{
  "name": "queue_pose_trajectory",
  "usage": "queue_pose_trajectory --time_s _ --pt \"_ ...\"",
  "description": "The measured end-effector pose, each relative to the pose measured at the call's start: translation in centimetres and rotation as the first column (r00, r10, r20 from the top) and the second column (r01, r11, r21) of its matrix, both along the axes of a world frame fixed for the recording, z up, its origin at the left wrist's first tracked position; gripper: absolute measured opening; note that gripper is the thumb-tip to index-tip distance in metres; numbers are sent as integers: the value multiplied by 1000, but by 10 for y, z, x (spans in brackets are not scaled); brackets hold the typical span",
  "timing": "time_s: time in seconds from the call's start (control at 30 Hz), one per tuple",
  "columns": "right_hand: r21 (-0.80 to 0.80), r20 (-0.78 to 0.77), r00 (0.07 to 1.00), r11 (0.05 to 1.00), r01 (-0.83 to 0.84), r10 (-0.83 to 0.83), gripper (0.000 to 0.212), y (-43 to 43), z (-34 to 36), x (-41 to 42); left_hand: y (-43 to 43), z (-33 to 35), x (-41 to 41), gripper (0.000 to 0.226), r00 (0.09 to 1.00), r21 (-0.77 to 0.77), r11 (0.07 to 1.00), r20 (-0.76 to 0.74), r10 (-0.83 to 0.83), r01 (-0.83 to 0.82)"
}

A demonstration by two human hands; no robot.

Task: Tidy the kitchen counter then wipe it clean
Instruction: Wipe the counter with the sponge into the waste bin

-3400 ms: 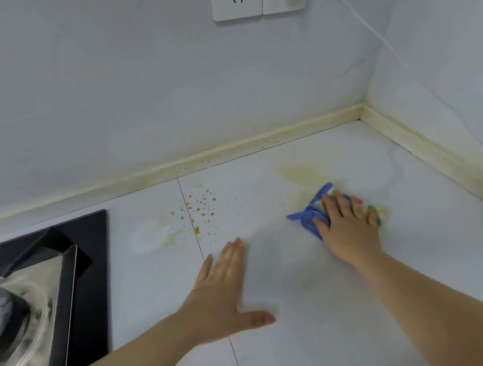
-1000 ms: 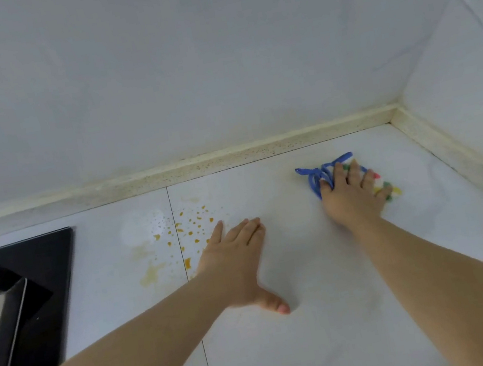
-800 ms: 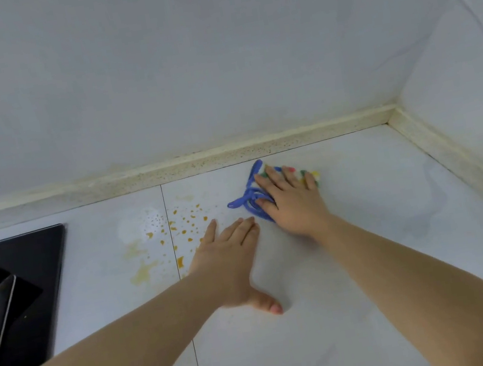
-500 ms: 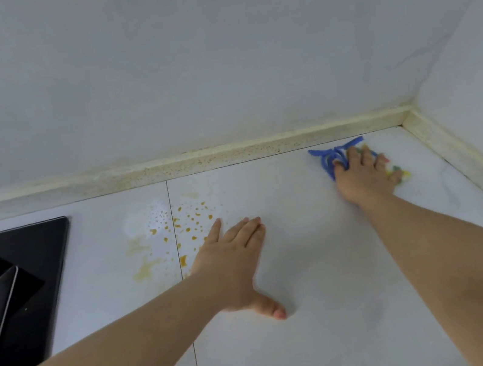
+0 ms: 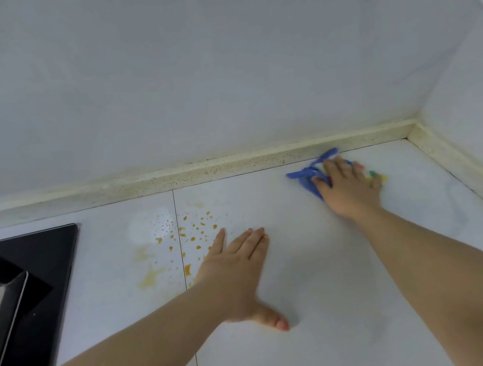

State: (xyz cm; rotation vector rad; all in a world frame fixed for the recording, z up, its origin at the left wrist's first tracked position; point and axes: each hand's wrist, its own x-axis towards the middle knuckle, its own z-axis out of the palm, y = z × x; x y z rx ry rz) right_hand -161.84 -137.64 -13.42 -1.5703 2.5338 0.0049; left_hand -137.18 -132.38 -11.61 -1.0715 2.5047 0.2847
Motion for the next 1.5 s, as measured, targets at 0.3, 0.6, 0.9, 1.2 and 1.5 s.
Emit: queue_pose_trajectory --time_s 0.3,0.6,0.9,1.2,1.5 --pt "32 54 996 997 63 -65 60 34 -1 45 4 2 2 126 999 -3 1000 -42 5 -5" --pt "46 53 981 981 -191 188 60 74 1 129 6 32 109 130 953 -58 955 -104 283 -290" --pt "8 8 908 908 -420 420 64 125 -3 226 22 28 171 136 897 11 899 80 435 -437" --pt "-3 57 981 982 -187 187 60 103 2 220 33 6 179 135 872 14 872 24 490 -490" --pt "37 28 914 913 -406 405 63 88 -3 247 24 14 200 137 926 22 926 -4 377 -376"
